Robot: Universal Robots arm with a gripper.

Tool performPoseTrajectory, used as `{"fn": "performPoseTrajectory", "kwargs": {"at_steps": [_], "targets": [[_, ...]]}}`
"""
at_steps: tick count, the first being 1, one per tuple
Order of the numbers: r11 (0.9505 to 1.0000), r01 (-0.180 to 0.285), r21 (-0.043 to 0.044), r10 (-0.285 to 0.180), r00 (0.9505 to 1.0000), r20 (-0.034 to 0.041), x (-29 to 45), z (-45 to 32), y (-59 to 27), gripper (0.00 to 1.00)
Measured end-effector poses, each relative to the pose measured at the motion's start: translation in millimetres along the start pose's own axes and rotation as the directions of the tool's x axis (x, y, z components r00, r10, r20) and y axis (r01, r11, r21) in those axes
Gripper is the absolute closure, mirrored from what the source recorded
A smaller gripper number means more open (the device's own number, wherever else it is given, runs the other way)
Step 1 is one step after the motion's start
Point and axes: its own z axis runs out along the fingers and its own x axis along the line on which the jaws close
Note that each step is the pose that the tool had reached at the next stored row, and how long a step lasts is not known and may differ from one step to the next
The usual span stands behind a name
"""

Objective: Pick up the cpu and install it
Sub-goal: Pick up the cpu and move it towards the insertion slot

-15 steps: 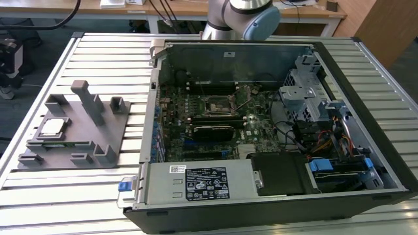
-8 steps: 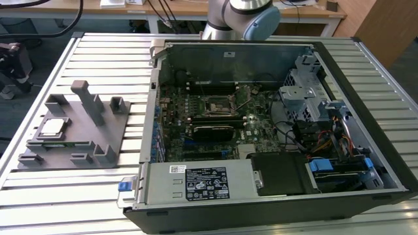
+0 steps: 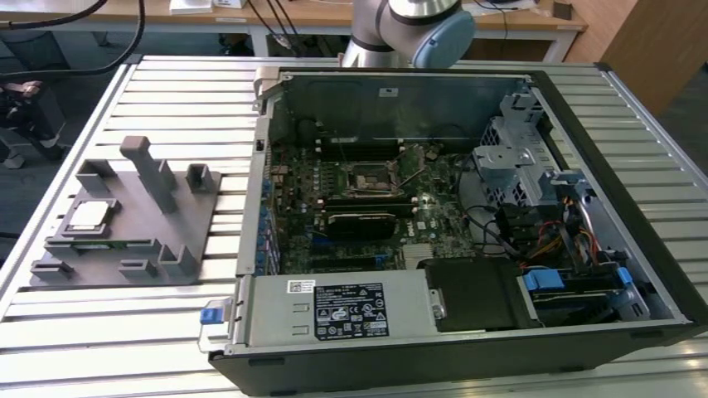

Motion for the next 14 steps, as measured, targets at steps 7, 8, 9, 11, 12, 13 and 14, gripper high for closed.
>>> {"fn": "performPoseTrajectory", "kwargs": {"at_steps": [7, 8, 9, 11, 12, 13, 14], "targets": [[1.0, 0.0, -0.0007, 0.0, 1.0, -0.0008, 0.1, 10.2, -0.5, 0.35], [1.0, 0.0, -0.0007, 0.0, 1.0, -0.0009, 0.1, 11.4, -0.6, 0.35], [1.0, 0.0, -0.0006, 0.0, 1.0, -0.0011, 0.1, 12.5, -0.6, 0.35], [1.0, 0.0, -0.0007, 0.0, 1.0, -0.0013, 0.1, 14.5, -0.7, 0.35], [1.0, 0.0, -0.001, 0.0, 1.0, -0.0013, 0.2, 15.5, -0.7, 0.35], [1.0, 0.0, -0.0015, 0.0, 1.0, -0.0014, 0.2, 16.5, -0.7, 0.35], [1.0, 0.0, -0.002, 0.0, 1.0, -0.0019, 0.2, 17.7, -0.8, 0.35]]}}
